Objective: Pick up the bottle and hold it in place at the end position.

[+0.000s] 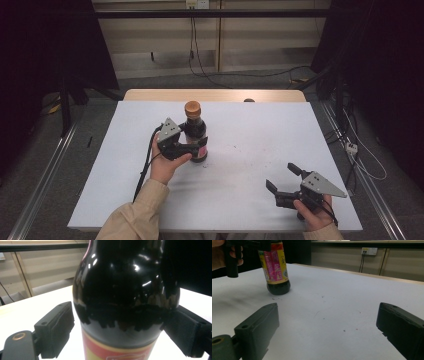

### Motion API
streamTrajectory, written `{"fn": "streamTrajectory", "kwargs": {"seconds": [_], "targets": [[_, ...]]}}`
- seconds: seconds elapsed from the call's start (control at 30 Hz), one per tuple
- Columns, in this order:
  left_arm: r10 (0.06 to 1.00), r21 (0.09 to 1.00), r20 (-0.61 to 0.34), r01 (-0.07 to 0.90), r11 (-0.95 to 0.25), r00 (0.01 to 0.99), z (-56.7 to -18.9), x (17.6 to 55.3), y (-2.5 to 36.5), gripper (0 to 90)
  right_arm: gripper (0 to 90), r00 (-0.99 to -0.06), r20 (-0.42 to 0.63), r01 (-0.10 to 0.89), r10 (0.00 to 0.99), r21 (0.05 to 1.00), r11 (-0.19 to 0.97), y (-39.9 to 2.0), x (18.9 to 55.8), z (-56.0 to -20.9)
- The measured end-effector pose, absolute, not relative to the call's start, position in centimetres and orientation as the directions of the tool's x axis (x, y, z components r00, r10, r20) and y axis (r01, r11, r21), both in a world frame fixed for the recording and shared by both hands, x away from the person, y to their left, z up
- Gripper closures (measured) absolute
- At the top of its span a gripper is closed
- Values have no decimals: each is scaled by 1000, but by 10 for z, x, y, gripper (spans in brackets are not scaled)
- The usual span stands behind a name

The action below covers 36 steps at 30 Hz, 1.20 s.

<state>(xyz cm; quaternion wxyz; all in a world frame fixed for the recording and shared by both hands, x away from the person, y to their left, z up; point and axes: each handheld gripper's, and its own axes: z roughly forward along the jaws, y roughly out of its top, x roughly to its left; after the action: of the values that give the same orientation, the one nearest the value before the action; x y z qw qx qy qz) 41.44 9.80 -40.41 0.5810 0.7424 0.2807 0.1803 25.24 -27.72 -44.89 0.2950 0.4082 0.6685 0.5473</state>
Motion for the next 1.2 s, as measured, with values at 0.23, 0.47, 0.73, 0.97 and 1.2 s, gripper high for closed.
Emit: {"fn": "streamTrajectory", "kwargs": {"seconds": [0.23, 0.47, 0.73, 0.97, 1.2], "targets": [[624, 963, -61, 209, -167, 779, -406, 417, 94, 165, 36, -492, 59, 226, 868, 972, 62, -278, 253, -449], [627, 968, -47, 190, -163, 777, -404, 417, 93, 227, 37, -492, 60, 230, 868, 971, 63, -278, 253, -449], [628, 965, -52, 201, -169, 777, -402, 418, 91, 264, 36, -493, 59, 227, 868, 972, 63, -279, 253, -449], [625, 962, -50, 206, -179, 779, -400, 418, 91, 272, 37, -493, 57, 225, 868, 972, 64, -280, 253, -449], [629, 962, -54, 209, -175, 776, -400, 417, 91, 275, 36, -488, 65, 226, 870, 973, 54, -281, 253, -449]]}}
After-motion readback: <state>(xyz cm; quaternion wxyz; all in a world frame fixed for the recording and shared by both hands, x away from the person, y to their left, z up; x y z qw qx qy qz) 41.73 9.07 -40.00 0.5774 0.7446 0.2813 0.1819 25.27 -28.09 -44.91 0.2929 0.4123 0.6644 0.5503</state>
